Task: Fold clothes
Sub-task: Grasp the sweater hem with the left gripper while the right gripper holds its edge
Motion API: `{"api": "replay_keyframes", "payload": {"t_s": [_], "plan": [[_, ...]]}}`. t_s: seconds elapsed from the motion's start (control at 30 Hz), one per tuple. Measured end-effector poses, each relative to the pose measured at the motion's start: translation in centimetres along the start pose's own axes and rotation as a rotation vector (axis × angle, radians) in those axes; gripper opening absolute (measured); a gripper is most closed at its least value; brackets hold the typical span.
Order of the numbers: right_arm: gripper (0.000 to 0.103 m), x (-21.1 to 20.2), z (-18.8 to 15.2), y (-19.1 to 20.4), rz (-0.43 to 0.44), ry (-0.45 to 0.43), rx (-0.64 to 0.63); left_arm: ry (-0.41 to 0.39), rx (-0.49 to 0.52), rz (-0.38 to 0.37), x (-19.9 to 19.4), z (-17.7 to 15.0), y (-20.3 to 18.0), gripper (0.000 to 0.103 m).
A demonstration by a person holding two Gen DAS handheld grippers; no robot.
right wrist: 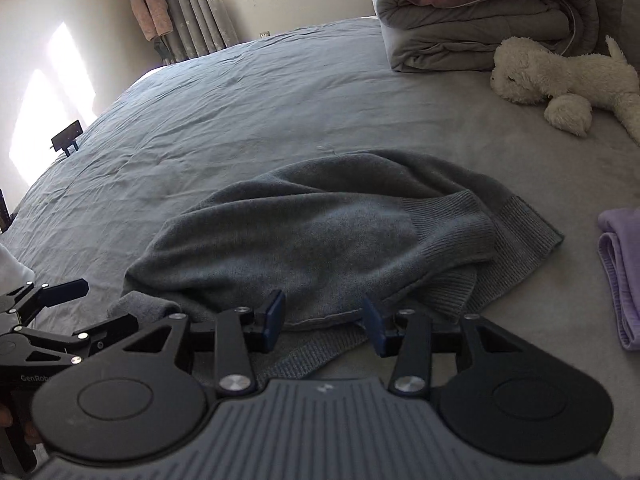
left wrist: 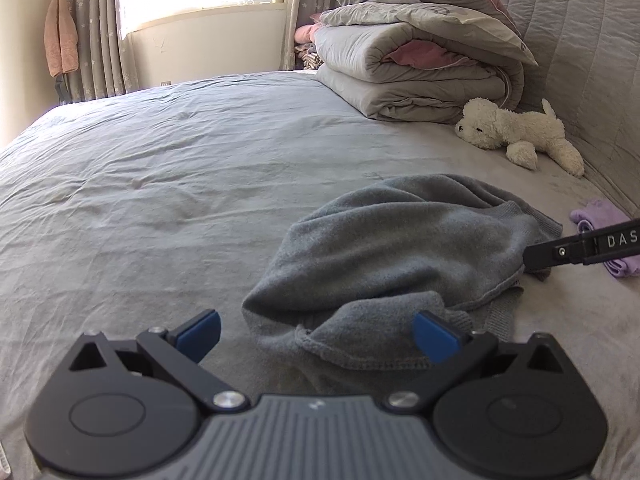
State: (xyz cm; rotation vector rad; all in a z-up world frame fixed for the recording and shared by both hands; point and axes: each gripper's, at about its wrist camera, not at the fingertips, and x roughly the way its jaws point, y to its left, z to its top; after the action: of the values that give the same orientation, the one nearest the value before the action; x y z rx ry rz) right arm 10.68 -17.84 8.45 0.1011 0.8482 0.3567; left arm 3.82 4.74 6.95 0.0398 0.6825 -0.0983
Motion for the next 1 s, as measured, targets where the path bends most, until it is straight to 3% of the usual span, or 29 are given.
{"api": "replay_keyframes", "payload": {"t_s": [0.13, 0.47, 0.57, 0.8, 0.83, 0.9, 0.93, 0.97, 1.0], "plan": [[0.072, 0.7, -0.2, 0.4, -0.030, 0.026, -0.030, -0.014, 0.086, 0.033, -0.2, -0.3, -1.4, 0.103], [0.072, 3.8, -0.9, -1.1, -0.086, 0.122, 0.066, -0.022, 0.171, 0.038, -0.4, -1.0, -3.0, 0.103], [0.072, 4.5, -1.2, -1.2, -0.063, 0.142, 0.094, -0.008, 0.192, 0.037, -0.1, -1.4, -3.4, 0.103], [0.072, 4.9, -1.3, 0.0, -0.050, 0.095, 0.074, 0.004, 0.189, 0.011, 0.1, -1.4, -3.5, 0.103], [0.069, 4.8, -1.3, 0.2, -0.032, 0.086, 0.071, 0.008, 0.192, 0.006, 0.1, -1.5, -3.5, 0.103], [0.045, 4.5, -1.3, 0.6, 0.000, 0.066, 0.059, 0.007, 0.206, 0.002, 0.0, -1.6, -3.8, 0.102], [0.021, 4.4, -1.2, 0.9, -0.001, 0.060, 0.048, 0.006, 0.216, 0.002, 0.0, -1.7, -4.0, 0.102], [0.011, 4.3, -1.2, 1.2, -0.002, 0.052, 0.039, 0.007, 0.221, 0.000, 0.0, -1.7, -4.1, 0.102], [0.011, 4.2, -1.1, 1.4, -0.002, 0.042, 0.030, 0.008, 0.226, -0.003, 0.0, -1.7, -4.2, 0.102]]}}
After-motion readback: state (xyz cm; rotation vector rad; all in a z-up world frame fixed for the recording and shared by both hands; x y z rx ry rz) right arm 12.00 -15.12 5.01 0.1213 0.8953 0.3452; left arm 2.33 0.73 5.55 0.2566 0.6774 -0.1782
